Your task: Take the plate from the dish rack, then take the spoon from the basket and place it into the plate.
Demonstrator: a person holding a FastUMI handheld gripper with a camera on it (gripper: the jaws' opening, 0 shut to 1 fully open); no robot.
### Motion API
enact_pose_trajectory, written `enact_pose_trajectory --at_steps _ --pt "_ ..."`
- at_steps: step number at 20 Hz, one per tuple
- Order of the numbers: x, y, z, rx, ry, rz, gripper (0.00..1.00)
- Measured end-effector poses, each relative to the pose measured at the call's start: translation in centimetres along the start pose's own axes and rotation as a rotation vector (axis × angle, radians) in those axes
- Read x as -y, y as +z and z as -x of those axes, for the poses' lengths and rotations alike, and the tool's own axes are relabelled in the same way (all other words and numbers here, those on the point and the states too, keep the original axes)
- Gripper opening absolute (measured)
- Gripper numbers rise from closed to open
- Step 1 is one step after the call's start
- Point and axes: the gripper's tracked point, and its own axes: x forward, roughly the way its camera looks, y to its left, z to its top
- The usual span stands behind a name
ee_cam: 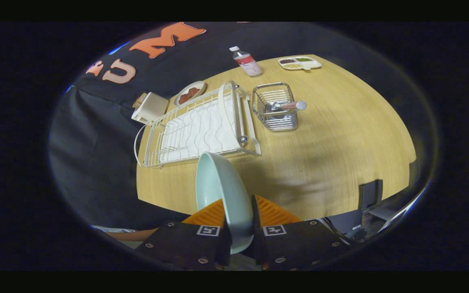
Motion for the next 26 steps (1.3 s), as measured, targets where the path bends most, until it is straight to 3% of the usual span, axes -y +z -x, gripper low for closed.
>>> enact_pose_trajectory --at_steps 15,19,20,22,25,26 --pt "-0.5 -1.3 -7.1 0.02 0.101 -0.04 0.25" --pt "0.7 -0.8 -8.0 0.031 0.059 -0.061 0.32" --pt "1.2 -0.5 -8.2 0.039 0.041 -0.058 0.4" --pt "1.2 0.3 -7.9 0.062 0.052 -0.069 0.44" --pt "1.7 2.6 -6.6 0.175 0.039 -0.054 0.46" --pt "2.0 3.6 -6.0 0.222 0.026 -0.045 0.53"
